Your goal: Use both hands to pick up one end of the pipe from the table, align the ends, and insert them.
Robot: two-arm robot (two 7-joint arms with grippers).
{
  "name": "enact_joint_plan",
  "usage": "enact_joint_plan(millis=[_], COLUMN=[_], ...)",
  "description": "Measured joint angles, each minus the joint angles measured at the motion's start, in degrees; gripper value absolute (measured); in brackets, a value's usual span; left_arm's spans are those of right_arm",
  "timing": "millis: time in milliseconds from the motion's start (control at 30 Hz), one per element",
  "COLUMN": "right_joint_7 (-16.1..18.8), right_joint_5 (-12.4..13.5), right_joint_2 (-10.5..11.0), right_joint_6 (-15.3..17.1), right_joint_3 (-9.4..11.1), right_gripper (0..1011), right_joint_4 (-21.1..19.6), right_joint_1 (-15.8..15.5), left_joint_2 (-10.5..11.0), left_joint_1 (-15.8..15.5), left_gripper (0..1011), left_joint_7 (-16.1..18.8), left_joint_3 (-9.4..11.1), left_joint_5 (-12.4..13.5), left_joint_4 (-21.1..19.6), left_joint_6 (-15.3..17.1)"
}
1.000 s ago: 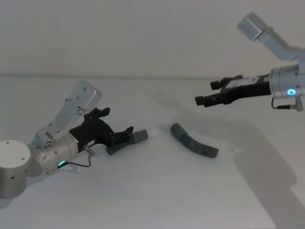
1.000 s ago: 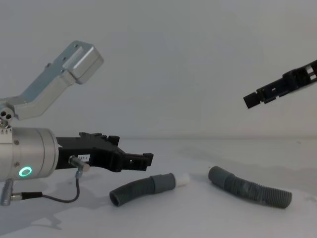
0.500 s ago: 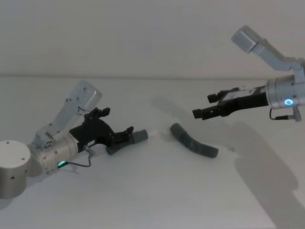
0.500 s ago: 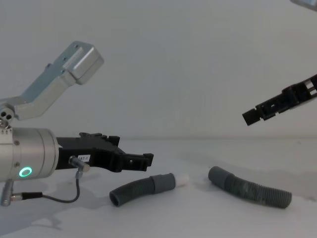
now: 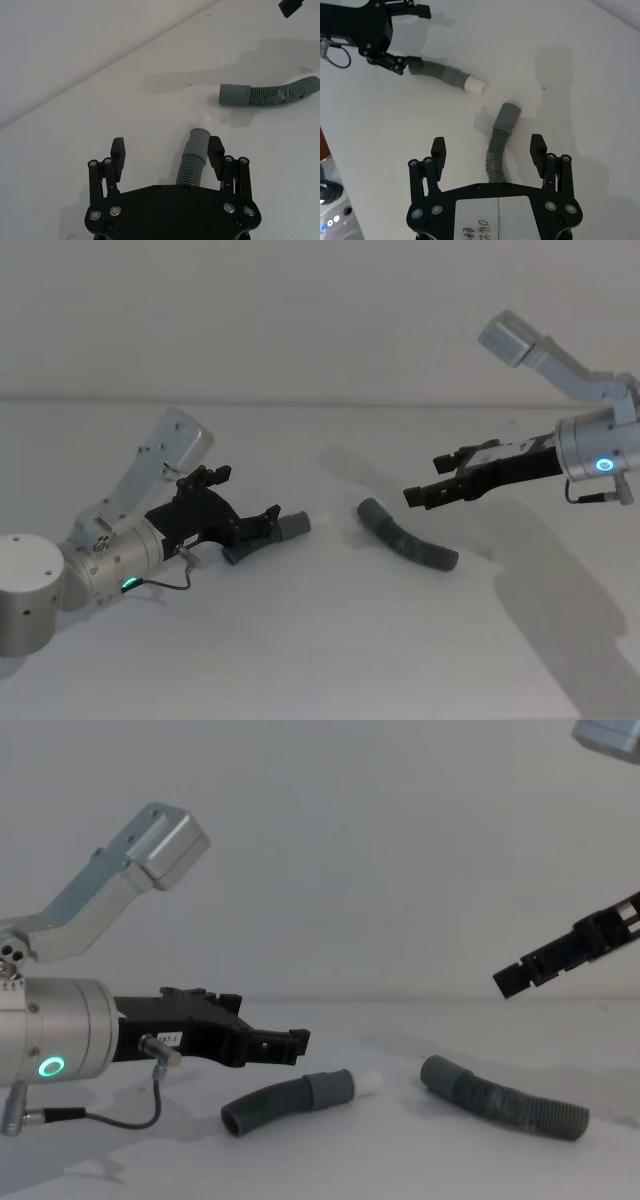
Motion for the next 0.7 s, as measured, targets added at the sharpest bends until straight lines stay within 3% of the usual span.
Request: enact_joint_plan(millis=[700], right_joint_7=[3.1], right_joint_5=[0.4], right_joint_2=[1.1], right_joint_6=[1.6], right_joint_3=[-3.2], right_gripper=[999], right_joint_4=[0.7], right_joint_1=[1.3], left_joint_2=[0.0], left_joint_1=[0.0], left_gripper=[1001], left_joint_7=[0.0], left_joint_3=[0.0], left_joint_5=[0.0], left_joint_4=[0.0], left_joint_6=[0.0])
